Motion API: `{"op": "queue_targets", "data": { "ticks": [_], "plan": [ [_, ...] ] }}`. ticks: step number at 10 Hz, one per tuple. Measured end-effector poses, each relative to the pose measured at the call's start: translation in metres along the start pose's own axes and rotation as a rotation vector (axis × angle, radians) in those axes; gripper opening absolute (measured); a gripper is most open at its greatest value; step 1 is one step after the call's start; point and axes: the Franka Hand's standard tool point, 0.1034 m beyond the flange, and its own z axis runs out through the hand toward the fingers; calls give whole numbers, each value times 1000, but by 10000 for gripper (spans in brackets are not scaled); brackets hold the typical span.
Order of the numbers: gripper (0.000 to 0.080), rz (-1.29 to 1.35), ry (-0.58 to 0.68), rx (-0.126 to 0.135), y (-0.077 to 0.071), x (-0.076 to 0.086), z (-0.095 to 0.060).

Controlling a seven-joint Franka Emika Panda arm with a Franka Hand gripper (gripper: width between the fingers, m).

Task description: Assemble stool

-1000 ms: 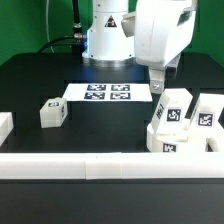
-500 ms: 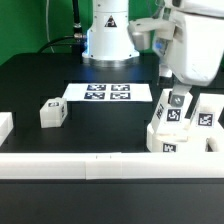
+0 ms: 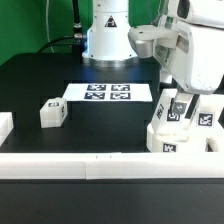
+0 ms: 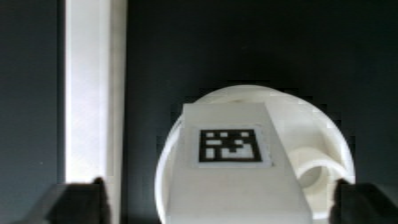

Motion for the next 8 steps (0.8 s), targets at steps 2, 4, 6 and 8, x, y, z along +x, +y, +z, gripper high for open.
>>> {"op": "queue_targets", "data": {
  "ticks": [2, 4, 6, 8],
  "plan": [
    [450, 3, 0, 1, 0, -1, 0],
    [335, 29, 0, 1, 0, -2, 0],
    [335, 59, 0, 1, 0, -3, 1],
    [335, 300, 1, 11, -2, -3, 1]
  ]
}}
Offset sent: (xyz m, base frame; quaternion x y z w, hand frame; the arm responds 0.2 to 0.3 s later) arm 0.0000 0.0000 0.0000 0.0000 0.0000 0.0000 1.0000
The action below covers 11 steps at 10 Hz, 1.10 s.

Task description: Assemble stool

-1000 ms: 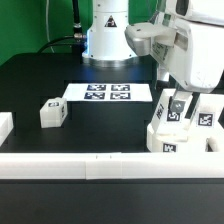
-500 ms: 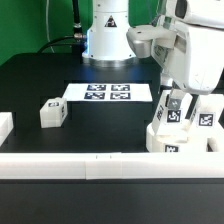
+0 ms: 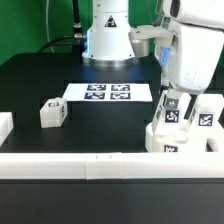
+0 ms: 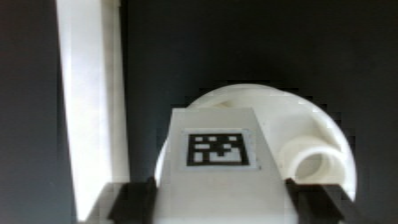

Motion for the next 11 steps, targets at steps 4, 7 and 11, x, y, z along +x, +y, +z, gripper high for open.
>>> {"op": "queue_targets", "data": {
  "ticks": [4, 7, 11],
  "plan": [
    [337, 408, -16, 20, -4, 0, 0],
    [337, 611, -18, 18, -4, 0, 0],
    [337, 1040, -14, 23, -5, 5, -1]
  ]
}}
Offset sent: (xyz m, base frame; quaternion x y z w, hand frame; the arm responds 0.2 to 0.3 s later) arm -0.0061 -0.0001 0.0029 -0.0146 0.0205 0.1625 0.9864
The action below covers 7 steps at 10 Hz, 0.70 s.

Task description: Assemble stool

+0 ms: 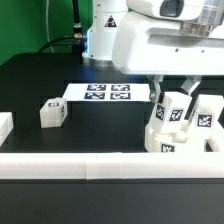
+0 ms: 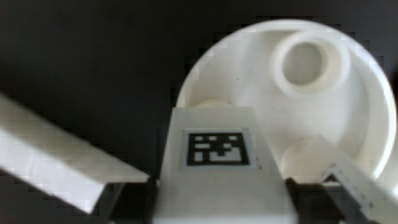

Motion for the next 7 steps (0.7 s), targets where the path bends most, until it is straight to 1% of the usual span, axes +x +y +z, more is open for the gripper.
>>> {"op": "queue_targets", "data": {
  "ticks": [2, 4, 7],
  "plan": [
    [337, 195, 3, 10, -2, 0, 0],
    [337, 407, 34, 19, -3, 0, 0],
    [337, 552, 38, 31, -2, 0, 0]
  ]
}}
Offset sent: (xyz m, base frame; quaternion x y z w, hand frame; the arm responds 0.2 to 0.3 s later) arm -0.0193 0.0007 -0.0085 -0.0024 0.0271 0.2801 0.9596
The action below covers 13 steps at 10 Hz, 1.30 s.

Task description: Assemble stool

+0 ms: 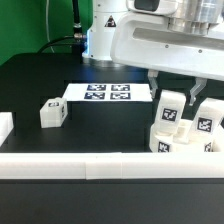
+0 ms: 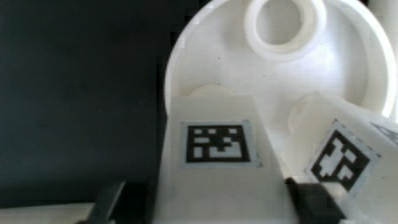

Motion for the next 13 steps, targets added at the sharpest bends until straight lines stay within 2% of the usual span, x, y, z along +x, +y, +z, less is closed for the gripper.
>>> {"op": "queue_targets", "data": {
  "ticks": [1, 3, 4, 9, 11, 12, 13],
  "plan": [
    [337, 94, -4, 8, 1, 0, 0],
    [337, 291, 7, 76, 5, 3, 3],
    [337, 416, 7, 99, 6, 4, 3],
    [337, 712, -18, 117, 7, 4, 3],
    [337, 962, -49, 145, 9, 5, 4],
    [337, 1116, -41, 189, 9, 8, 5],
    [337, 1207, -43, 208, 6, 9, 5]
  ]
}}
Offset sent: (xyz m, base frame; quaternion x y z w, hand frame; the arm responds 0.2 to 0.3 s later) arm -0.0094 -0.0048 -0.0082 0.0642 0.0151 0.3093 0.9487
